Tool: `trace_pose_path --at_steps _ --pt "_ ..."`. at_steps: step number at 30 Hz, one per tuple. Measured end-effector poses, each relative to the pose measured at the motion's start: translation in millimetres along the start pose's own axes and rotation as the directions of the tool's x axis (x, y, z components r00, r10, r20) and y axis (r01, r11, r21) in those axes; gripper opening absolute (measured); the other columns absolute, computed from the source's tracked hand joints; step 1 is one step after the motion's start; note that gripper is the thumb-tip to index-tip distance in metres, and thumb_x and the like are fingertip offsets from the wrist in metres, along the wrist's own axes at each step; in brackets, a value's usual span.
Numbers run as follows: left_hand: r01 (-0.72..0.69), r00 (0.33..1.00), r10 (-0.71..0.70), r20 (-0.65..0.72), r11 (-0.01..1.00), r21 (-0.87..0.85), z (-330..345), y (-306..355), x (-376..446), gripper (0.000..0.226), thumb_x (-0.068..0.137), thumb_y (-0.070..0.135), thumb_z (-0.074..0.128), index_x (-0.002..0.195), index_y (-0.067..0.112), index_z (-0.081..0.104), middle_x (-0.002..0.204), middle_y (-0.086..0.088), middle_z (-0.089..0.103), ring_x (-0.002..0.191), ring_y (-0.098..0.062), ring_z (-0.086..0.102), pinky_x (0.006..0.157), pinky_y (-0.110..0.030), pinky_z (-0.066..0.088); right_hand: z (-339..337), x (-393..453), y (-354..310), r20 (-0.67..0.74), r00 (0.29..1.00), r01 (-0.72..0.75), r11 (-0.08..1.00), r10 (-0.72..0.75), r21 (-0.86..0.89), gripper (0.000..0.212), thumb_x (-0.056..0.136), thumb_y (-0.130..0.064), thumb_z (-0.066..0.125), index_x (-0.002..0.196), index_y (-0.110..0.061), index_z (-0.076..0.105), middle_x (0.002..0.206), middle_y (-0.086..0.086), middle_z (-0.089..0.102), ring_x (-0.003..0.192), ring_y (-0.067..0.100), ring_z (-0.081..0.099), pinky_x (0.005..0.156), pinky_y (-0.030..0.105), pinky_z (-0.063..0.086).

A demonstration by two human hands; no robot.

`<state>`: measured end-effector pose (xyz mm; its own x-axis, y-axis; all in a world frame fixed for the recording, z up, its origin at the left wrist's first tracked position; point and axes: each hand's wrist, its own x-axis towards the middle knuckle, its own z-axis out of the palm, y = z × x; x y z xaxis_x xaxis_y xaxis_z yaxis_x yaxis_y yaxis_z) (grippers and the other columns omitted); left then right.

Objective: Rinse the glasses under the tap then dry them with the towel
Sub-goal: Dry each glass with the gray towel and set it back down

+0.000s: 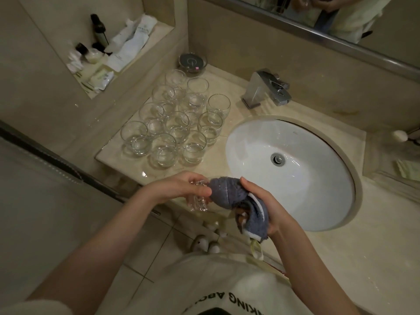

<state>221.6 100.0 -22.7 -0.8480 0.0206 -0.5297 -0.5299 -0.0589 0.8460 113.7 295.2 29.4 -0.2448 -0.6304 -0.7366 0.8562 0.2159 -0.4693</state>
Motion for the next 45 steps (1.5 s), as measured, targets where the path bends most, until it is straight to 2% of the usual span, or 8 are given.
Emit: trace_pose_path --at_steps 7,10,18,21,25,29,33,45 --pt "-0.04 0.982 0.009 -0.186 0.985 -0.166 -1.8 -27.8 -14.2 0.083 0.043 0.056 0.09 0.114 0.024 0.063 0.108 -0.001 0.074 0.102 -0.017 0.069 0.097 -0.045 0.049 -4.3 7.0 -0.5 -0.076 0.994 0.084 0.984 -0.073 0.155 0.032 0.084 -0.034 0.064 0.081 -0.002 0.062 0.05 0.006 0.06 0.033 0.013 0.053 0.031 0.018 0.041" --pt "-0.143 0.913 -0.006 -0.407 0.931 -0.336 -2.2 -40.3 -14.3 0.093 0.028 0.058 0.093 0.111 0.028 0.066 0.11 0.003 0.073 0.101 -0.015 0.069 0.089 -0.033 0.054 -9.3 8.7 -0.6 -0.041 0.997 0.068 0.955 -0.059 0.289 0.08 0.051 -0.035 0.093 0.116 -0.011 0.054 0.053 0.007 0.056 0.032 0.013 0.048 0.031 0.022 0.044" --pt "-0.236 0.723 0.007 -0.69 0.942 -0.237 -0.6 -49.4 -6.0 0.073 0.062 0.006 0.088 0.126 0.022 0.057 0.114 0.0 0.061 0.105 -0.01 0.057 0.08 -0.014 0.05 -18.3 9.5 11.1 -0.092 0.994 0.091 0.949 -0.066 0.302 0.047 0.068 -0.037 0.079 0.098 -0.005 0.06 0.052 0.007 0.054 0.031 0.013 0.047 0.03 0.019 0.042" --pt "-0.238 0.657 0.015 -0.754 0.953 -0.189 2.4 -52.9 1.2 0.074 0.061 -0.001 0.088 0.124 0.018 0.054 0.112 0.003 0.06 0.109 -0.013 0.056 0.09 -0.023 0.047 -18.5 6.2 7.8 -0.137 0.989 0.104 0.939 -0.062 0.329 0.036 0.091 -0.039 0.052 0.09 -0.004 0.061 0.049 0.007 0.052 0.029 0.013 0.047 0.028 0.019 0.04" --pt "-0.229 0.576 0.002 -0.818 0.96 -0.159 6.7 -54.1 11.0 0.089 0.05 0.009 0.093 0.127 0.014 0.05 0.116 0.003 0.061 0.101 0.002 0.056 0.081 -0.008 0.041 -23.9 9.1 9.6 -0.103 0.993 0.095 0.94 -0.064 0.329 0.047 0.059 -0.034 0.086 0.087 -0.002 0.068 0.049 0.007 0.047 0.03 0.013 0.045 0.03 0.019 0.042" --pt "-0.2 0.51 0.008 -0.86 0.974 -0.11 10.1 -54.6 18.9 0.08 0.059 0.0 0.09 0.127 0.014 0.049 0.12 -0.001 0.06 0.093 0.011 0.052 0.065 0.004 0.036 -24.2 6.4 8.9 -0.125 0.989 0.112 0.938 -0.074 0.329 0.037 0.076 -0.039 0.061 0.085 -0.003 0.065 0.047 0.007 0.048 0.029 0.012 0.045 0.03 0.018 0.041" --pt "-0.151 0.424 0.012 -0.906 0.987 -0.057 11.8 -57.4 23.0 0.084 0.054 0.008 0.094 0.126 0.015 0.051 0.121 -0.001 0.053 0.097 -0.017 0.057 0.078 -0.014 0.045 -23.5 3.9 7.0 -0.142 0.987 0.121 0.935 -0.077 0.334 0.034 0.078 -0.037 0.063 0.084 -0.004 0.062 0.047 0.007 0.05 0.03 0.012 0.047 0.029 0.018 0.041" --pt "-0.122 0.325 -0.012 -0.945 0.991 -0.055 14.0 -58.3 35.5 0.087 0.046 0.015 0.097 0.118 0.016 0.049 0.116 0.002 0.049 0.108 -0.023 0.057 0.097 -0.045 0.048 -24.2 8.8 6.3 -0.088 0.994 0.089 0.932 -0.061 0.351 0.038 0.067 -0.032 0.085 0.079 -0.002 0.066 0.047 0.007 0.049 0.03 0.013 0.048 0.03 0.02 0.042"
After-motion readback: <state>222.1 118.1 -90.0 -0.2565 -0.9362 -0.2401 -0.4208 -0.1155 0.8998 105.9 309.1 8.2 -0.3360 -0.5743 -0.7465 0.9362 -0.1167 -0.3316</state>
